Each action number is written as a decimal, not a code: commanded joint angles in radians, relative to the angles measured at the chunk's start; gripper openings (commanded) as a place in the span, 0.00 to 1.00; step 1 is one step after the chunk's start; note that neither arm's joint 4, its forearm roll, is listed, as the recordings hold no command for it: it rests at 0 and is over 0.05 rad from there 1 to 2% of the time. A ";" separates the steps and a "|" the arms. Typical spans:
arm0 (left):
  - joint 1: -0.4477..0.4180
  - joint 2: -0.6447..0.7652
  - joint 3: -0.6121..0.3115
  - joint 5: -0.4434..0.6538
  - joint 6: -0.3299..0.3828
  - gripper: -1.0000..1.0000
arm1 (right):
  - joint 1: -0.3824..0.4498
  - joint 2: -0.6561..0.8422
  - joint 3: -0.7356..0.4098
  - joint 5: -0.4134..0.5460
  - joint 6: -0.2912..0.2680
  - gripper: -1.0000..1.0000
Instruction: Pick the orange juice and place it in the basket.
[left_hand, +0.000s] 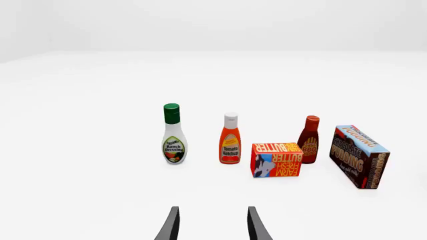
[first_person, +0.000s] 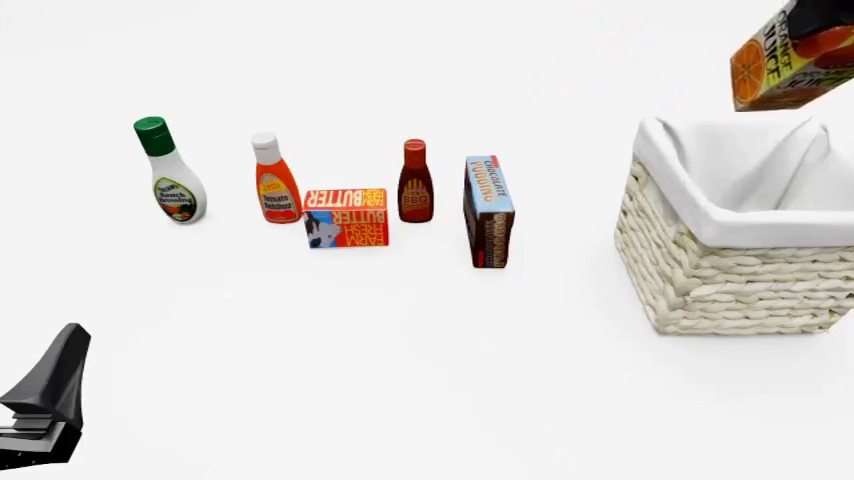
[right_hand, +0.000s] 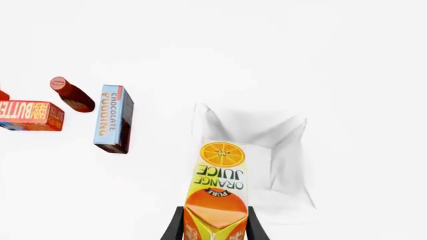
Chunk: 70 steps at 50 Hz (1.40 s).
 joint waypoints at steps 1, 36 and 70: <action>0.000 0.000 0.000 0.000 0.000 1.00 | -0.053 -0.030 0.024 0.000 0.009 0.00; 0.000 0.000 0.000 0.000 0.000 1.00 | -0.127 -0.020 0.066 0.000 0.033 0.00; 0.000 0.000 0.000 0.000 0.000 1.00 | -0.146 0.027 0.059 0.000 0.074 0.00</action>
